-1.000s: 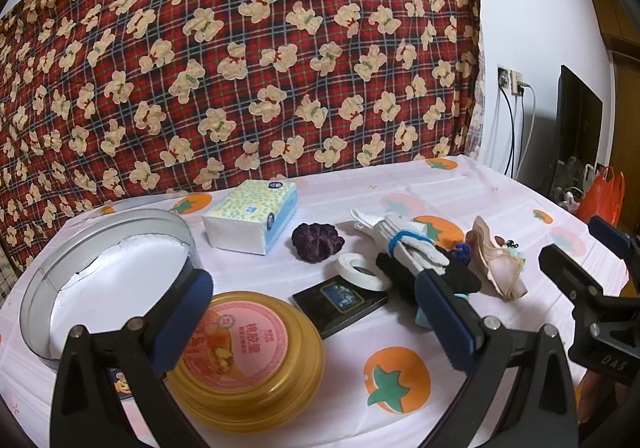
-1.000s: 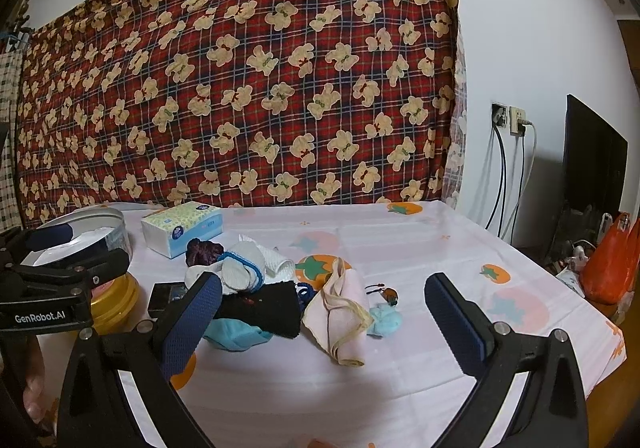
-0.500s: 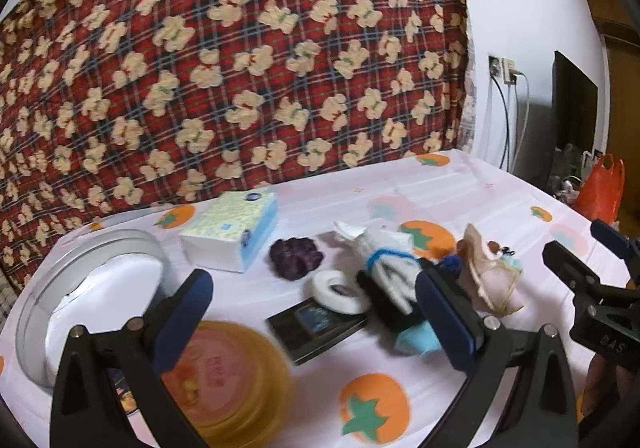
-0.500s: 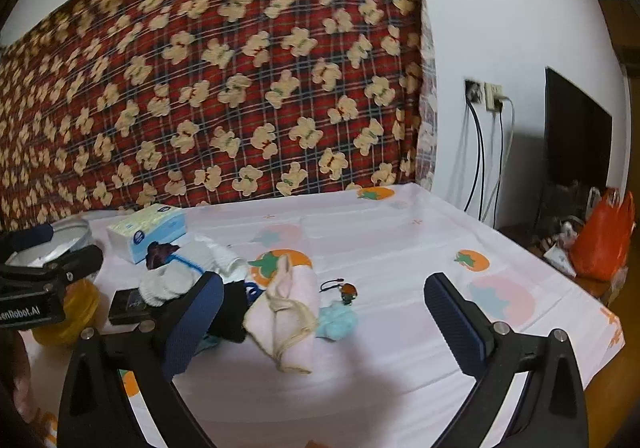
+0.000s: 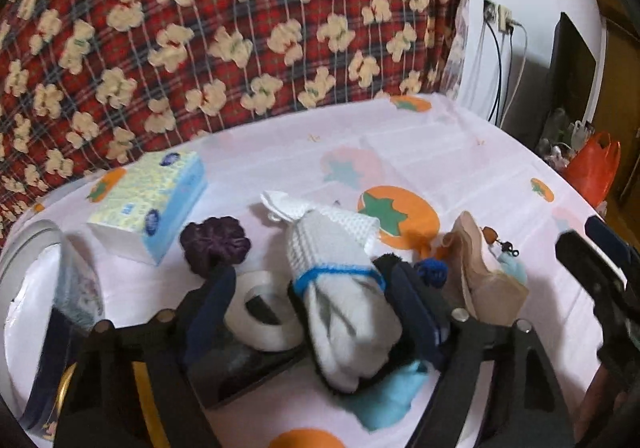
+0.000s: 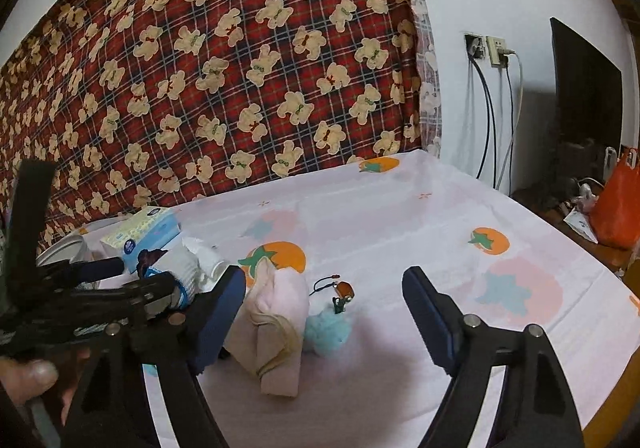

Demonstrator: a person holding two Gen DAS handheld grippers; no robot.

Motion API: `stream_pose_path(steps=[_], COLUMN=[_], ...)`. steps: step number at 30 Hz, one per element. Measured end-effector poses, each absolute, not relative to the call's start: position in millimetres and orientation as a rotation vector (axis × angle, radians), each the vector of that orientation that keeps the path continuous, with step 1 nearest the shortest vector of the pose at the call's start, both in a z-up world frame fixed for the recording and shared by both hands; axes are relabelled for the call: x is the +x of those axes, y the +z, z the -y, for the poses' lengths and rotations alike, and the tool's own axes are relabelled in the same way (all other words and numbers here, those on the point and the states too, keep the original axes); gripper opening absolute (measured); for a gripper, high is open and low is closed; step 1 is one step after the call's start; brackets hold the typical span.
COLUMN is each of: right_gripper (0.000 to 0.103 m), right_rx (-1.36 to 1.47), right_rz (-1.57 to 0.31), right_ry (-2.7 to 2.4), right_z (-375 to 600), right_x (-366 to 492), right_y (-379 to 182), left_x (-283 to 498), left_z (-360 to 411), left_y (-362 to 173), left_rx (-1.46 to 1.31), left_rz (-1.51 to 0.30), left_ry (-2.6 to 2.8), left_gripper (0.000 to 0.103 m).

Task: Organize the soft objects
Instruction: 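Grasp the grey knit glove with the left tool while the right tool grasps the pink towel, then carry the glove with the left tool while the right tool carries the towel toward the tin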

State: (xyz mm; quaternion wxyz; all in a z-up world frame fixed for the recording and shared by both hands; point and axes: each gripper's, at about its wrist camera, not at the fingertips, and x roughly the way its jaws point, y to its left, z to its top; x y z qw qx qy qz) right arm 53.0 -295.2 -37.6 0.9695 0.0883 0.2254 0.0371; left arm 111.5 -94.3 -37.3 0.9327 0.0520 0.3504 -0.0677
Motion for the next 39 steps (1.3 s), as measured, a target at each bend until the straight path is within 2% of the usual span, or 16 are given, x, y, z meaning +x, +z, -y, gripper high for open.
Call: stream_pose_path(steps=[2, 3, 5, 7, 8, 9, 13, 18, 25, 26, 27, 28, 30, 31, 32, 39], right_gripper=[0.083, 0.083, 0.083, 0.083, 0.083, 0.083, 0.08, 0.067, 0.065, 0.06, 0.051, 0.045, 0.024, 0.022, 0.015, 0.011], right_rx=[0.192, 0.199, 0.216, 0.229, 0.23, 0.227, 0.195, 0.139, 0.03, 0.014, 0.003, 0.007, 0.035, 0.046, 0.061, 0.08], right_rz=[-0.47, -0.477, -0.496, -0.51, -0.517, -0.527, -0.568, -0.606, -0.704, -0.724, -0.756, -0.778, -0.812, -0.811, -0.799, -0.702], right_ry=[0.084, 0.086, 0.088, 0.091, 0.093, 0.095, 0.117, 0.143, 0.203, 0.206, 0.215, 0.224, 0.237, 0.239, 0.247, 0.249], right_z=[297.1, 297.8, 300.4, 302.3, 302.0, 300.9, 290.3, 276.7, 251.4, 247.6, 245.0, 244.0, 247.7, 249.0, 251.8, 255.4], right_x=[57.7, 60.0, 64.8, 68.9, 70.7, 72.8, 79.5, 85.1, 98.1, 99.8, 103.1, 105.3, 108.7, 108.1, 106.4, 91.1], right_y=[-39.0, -39.6, -41.9, -43.8, -44.5, -45.1, -48.1, -49.6, -61.3, -64.7, -70.4, -74.3, -80.6, -81.3, -80.5, -68.8], left_x=[122.4, 129.3, 138.2, 141.2, 141.4, 140.8, 133.7, 129.8, 112.6, 108.9, 105.8, 102.9, 96.4, 94.2, 91.3, 74.3], left_z=[97.2, 96.8, 94.6, 95.0, 95.9, 97.3, 99.5, 84.4, 69.5, 66.8, 65.4, 64.5, 62.6, 61.1, 59.7, 50.5], left_y=[-40.4, -43.2, -46.5, -48.5, -49.2, -49.3, -47.1, -41.9, -26.8, -24.0, -22.0, -20.8, -18.9, -18.4, -18.0, -13.5], left_rx=[0.099, 0.084, 0.061, 0.042, 0.037, 0.039, 0.051, -0.023, -0.047, -0.047, -0.046, -0.043, -0.037, -0.04, -0.043, -0.057], left_rz=[-0.748, -0.773, -0.801, -0.813, -0.814, -0.811, -0.78, -0.751, -0.659, -0.643, -0.629, -0.619, -0.598, -0.593, -0.586, -0.544], left_ry=[-0.15, -0.153, -0.153, -0.183, -0.203, -0.213, -0.238, -0.254, -0.24, -0.236, -0.231, -0.227, -0.221, -0.221, -0.222, -0.222], left_gripper=[0.067, 0.064, 0.048, 0.043, 0.034, 0.032, 0.029, 0.029, 0.029, 0.029, 0.029, 0.029, 0.029, 0.029, 0.029, 0.029])
